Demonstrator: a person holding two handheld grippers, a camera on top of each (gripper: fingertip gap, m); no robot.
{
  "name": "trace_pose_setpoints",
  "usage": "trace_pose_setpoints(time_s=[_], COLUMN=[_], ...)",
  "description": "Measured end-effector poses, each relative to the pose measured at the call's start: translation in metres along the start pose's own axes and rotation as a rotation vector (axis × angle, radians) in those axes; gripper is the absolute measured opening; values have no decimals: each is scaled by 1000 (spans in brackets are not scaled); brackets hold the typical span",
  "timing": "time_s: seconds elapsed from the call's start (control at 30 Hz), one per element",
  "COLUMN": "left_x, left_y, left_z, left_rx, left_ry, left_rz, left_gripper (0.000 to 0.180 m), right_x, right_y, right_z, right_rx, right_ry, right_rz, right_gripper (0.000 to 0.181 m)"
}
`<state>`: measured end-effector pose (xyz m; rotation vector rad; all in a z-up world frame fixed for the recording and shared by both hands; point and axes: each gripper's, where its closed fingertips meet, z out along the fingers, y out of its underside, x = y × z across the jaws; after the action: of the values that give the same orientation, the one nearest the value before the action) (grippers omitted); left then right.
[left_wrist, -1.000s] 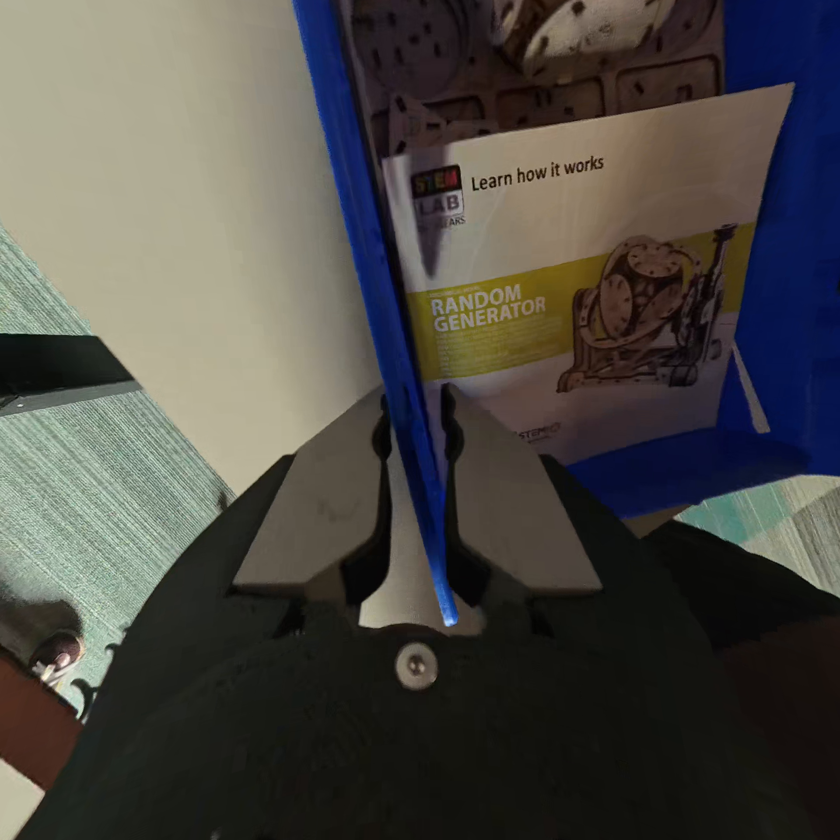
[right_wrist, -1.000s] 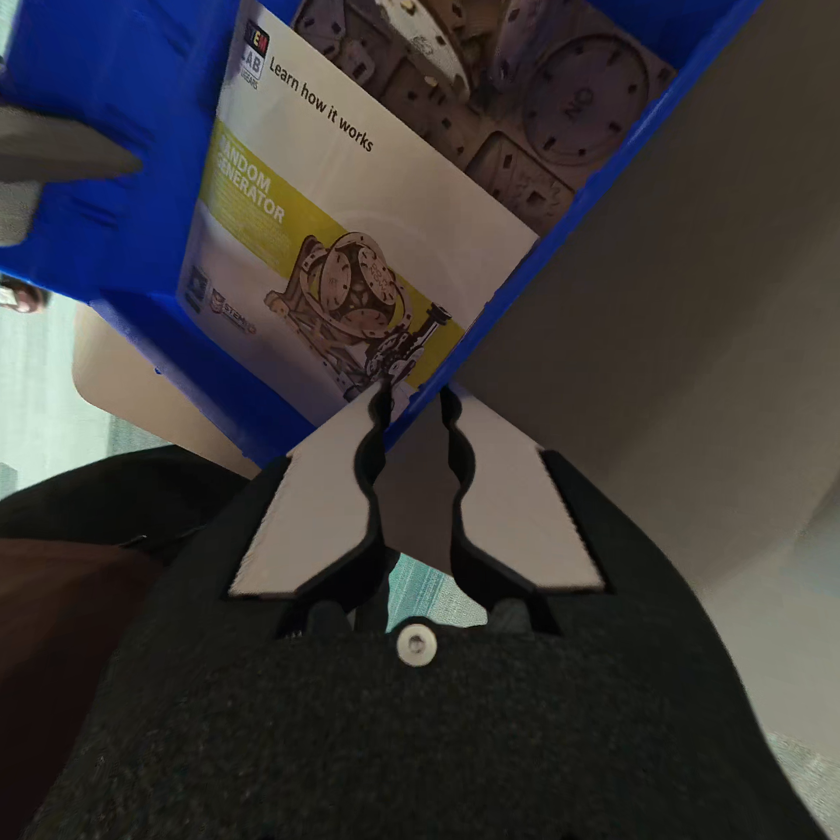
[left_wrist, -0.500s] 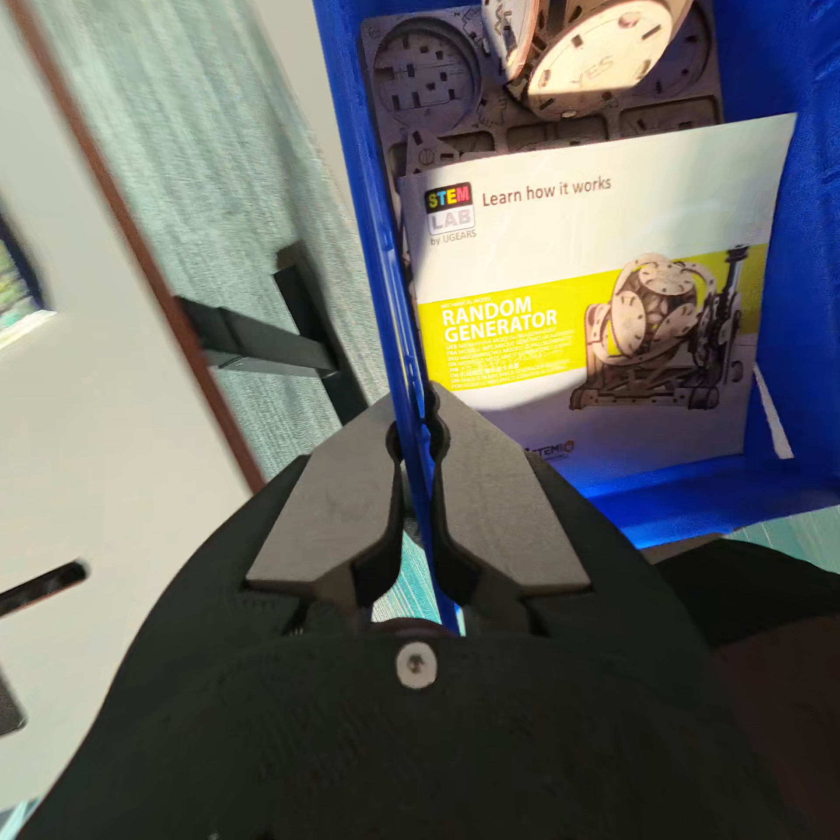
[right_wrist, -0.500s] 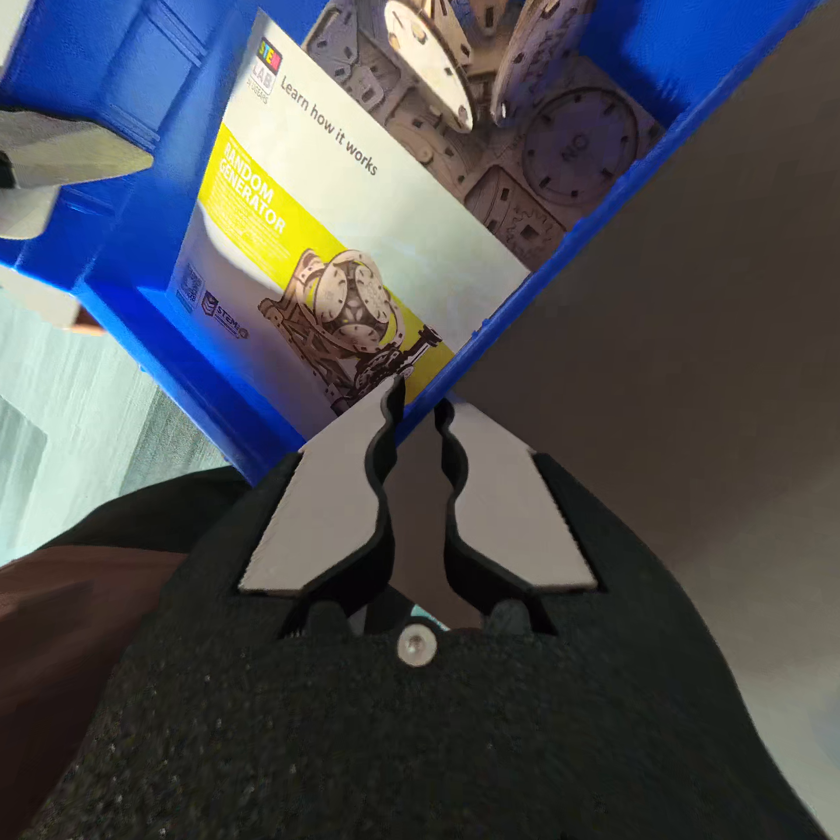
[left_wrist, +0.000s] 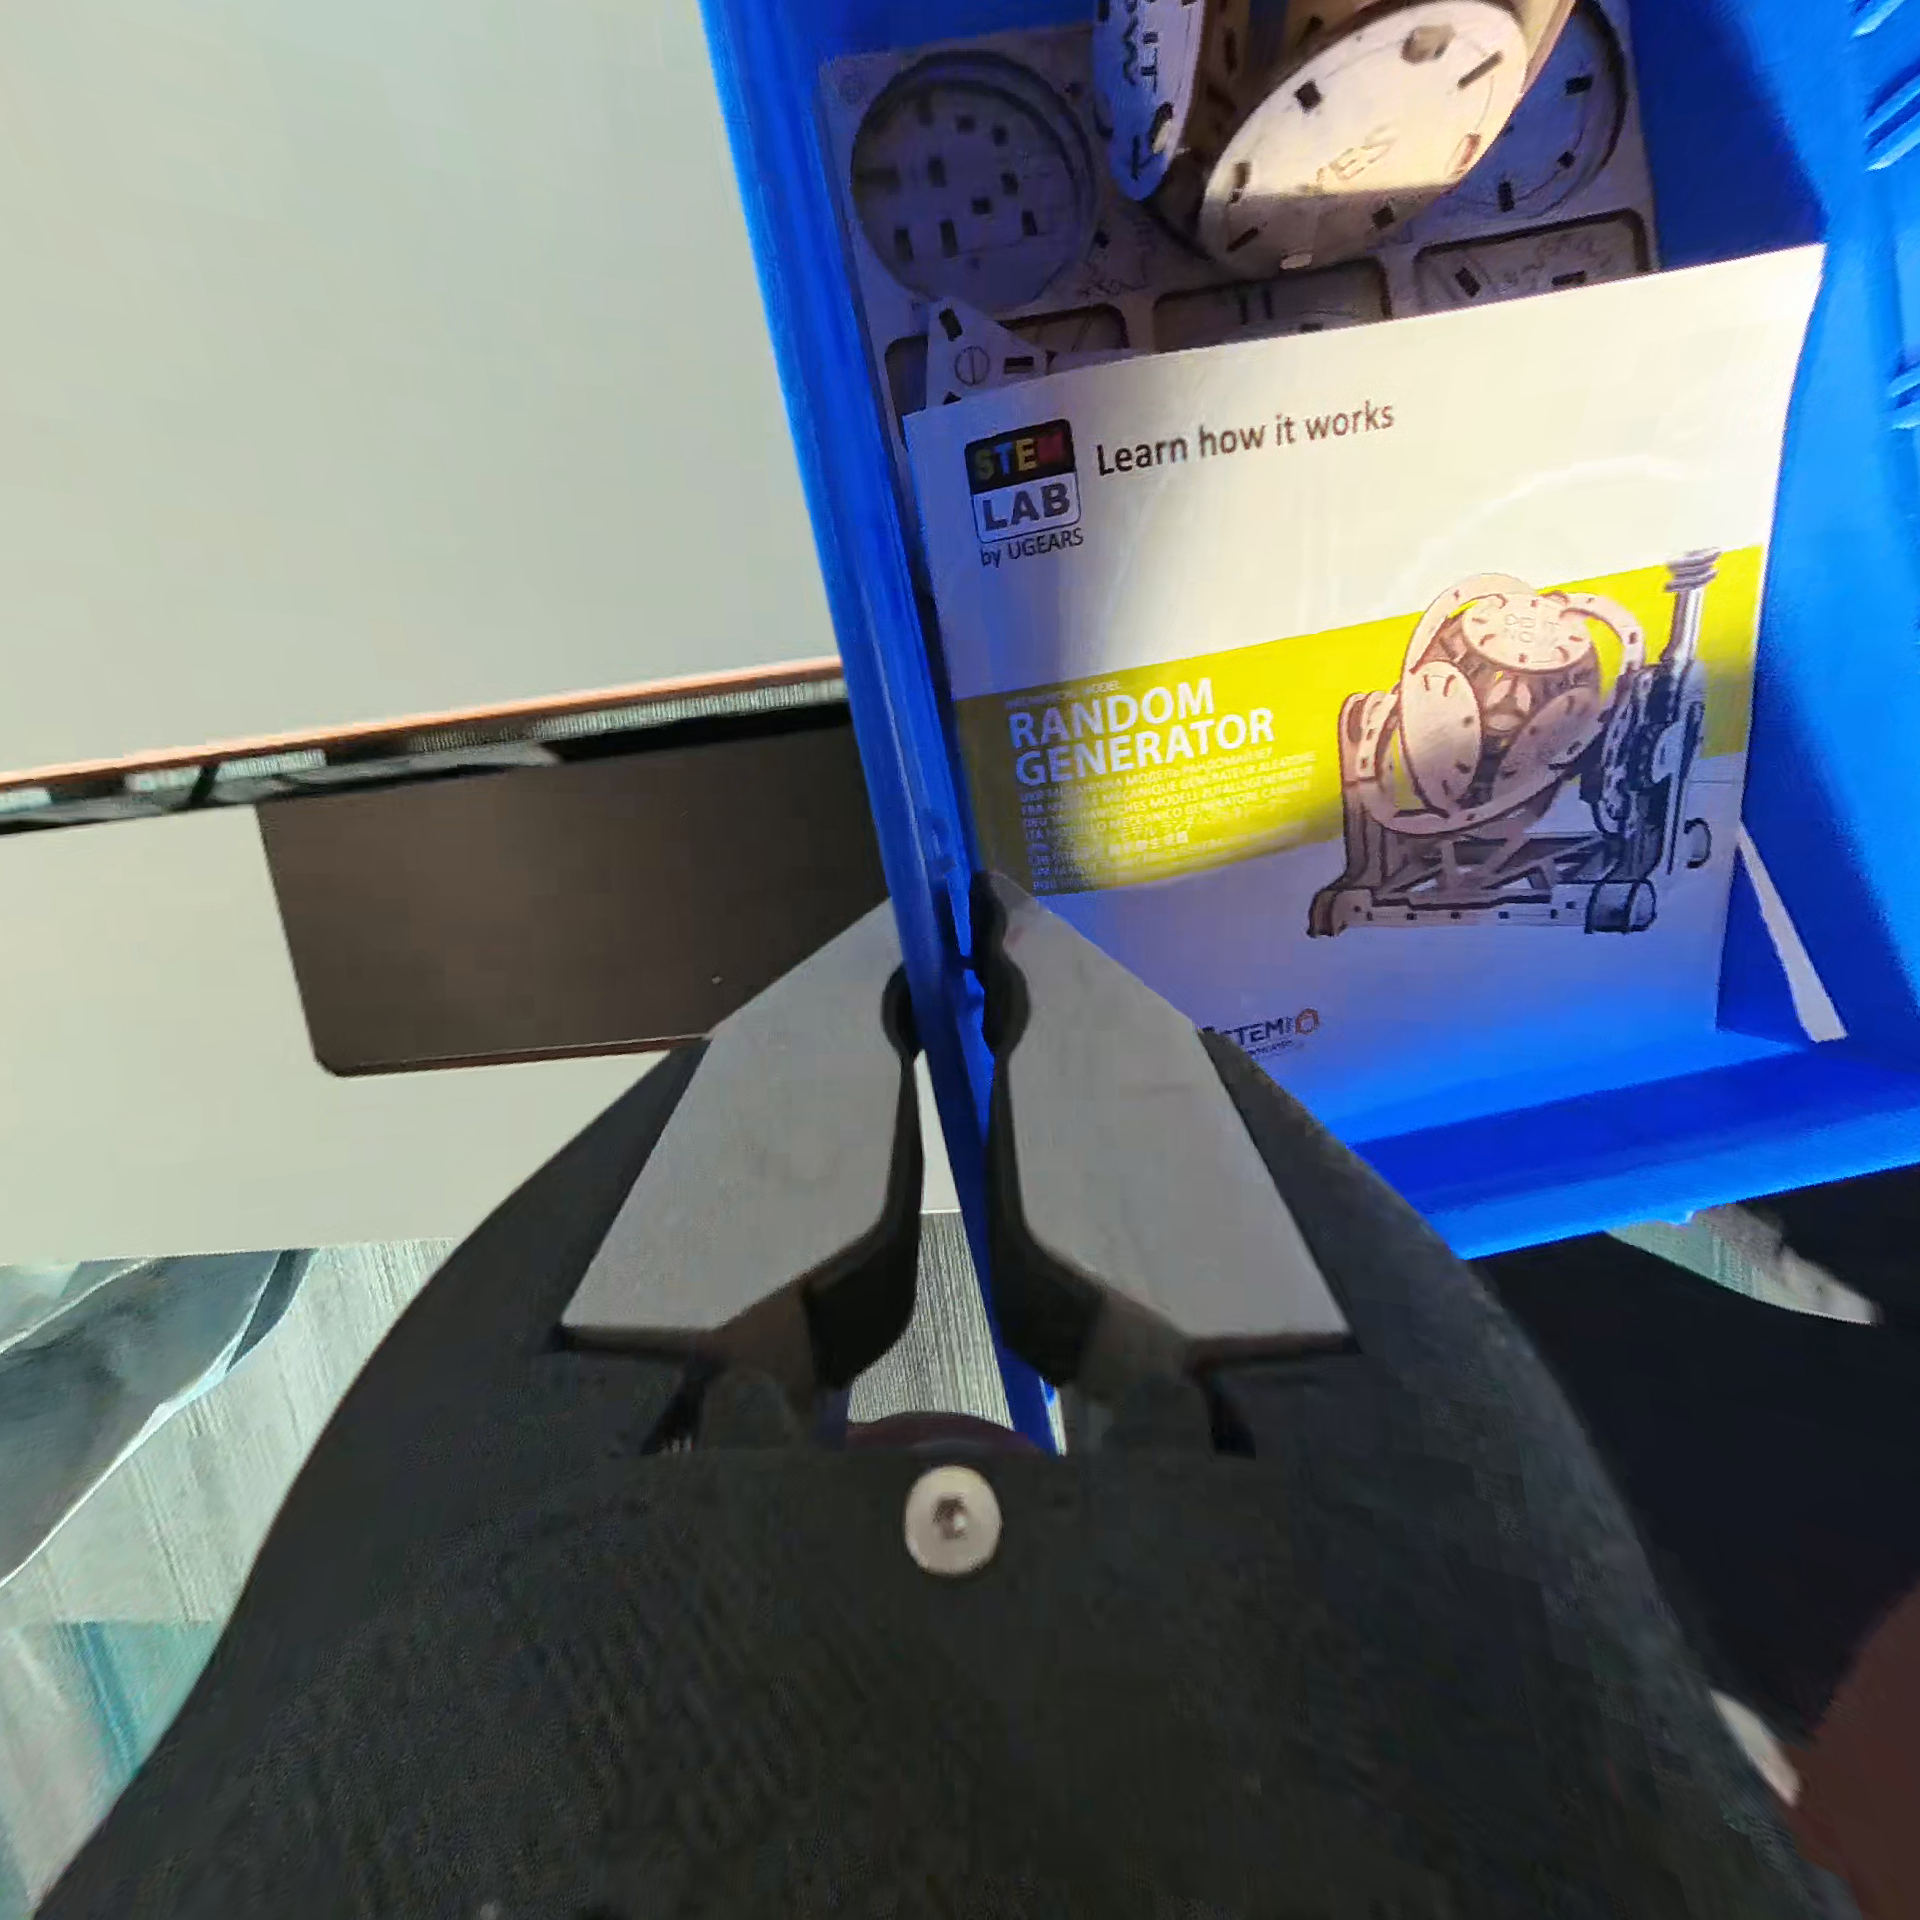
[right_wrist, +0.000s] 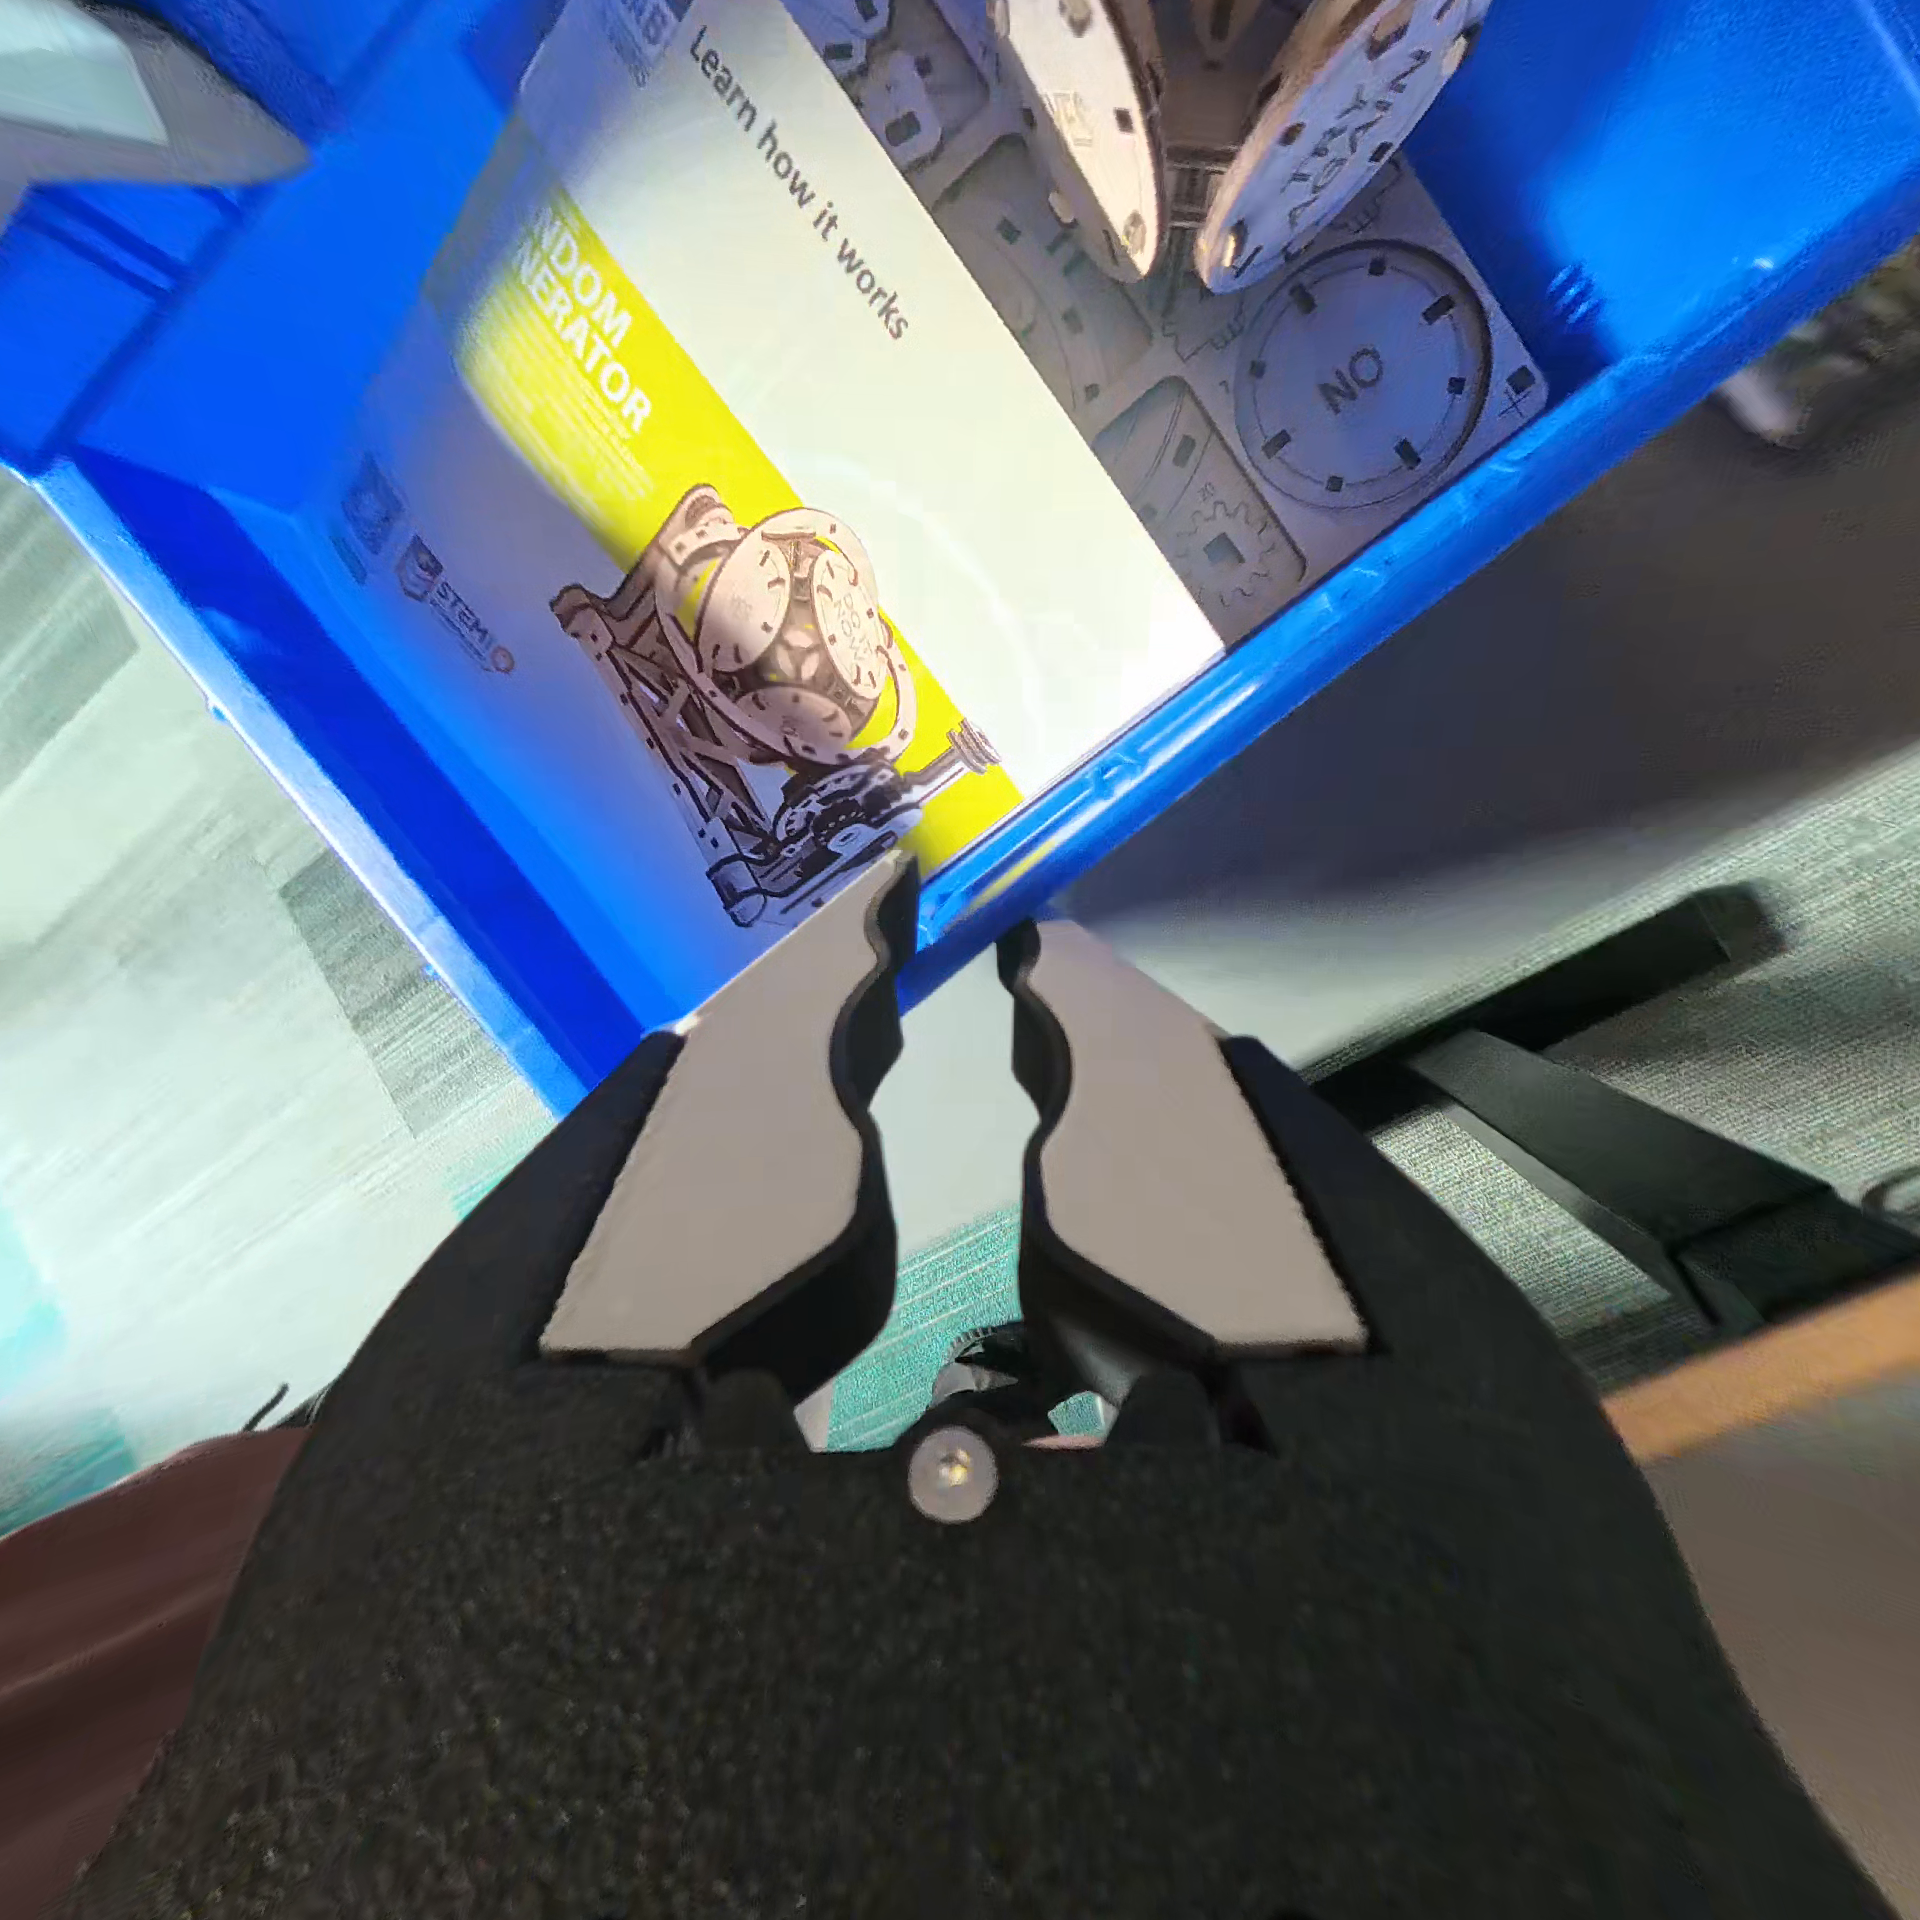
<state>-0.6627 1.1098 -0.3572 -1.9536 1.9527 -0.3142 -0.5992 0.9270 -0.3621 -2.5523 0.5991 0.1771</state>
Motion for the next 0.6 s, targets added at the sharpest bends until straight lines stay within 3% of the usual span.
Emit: trace_pose_setpoints(time_s=[0.17,0.23,0.27,0.33,0.47,0.53,0.6], left_x=[-35,-40,-44,-50,-33,-29,-1], left_y=[25,11,2,-15,-2,-17,-43], left_z=[33,25,17,3,23,6,-24], left_rx=[38,132,173,268,172,255,344], left_ry=[80,83,64,0,-53,-120,-81], left_rz=[-64,-95,-108,-81,33,31,23], left_gripper=[6,38,47,51,44,32,43], right_x=[-23,-17,-13,1,12,17,15], right_y=[-22,-19,-15,-13,-20,-31,-37], right_z=[39,32,23,0,0,-19,-70], right_rx=[-23,-36,-27,83,126,160,304], right_ry=[3,12,17,55,64,116,103], right_rz=[-38,-1,-3,-6,8,-11,7], right_gripper=[16,22,36,56,60,51,50])
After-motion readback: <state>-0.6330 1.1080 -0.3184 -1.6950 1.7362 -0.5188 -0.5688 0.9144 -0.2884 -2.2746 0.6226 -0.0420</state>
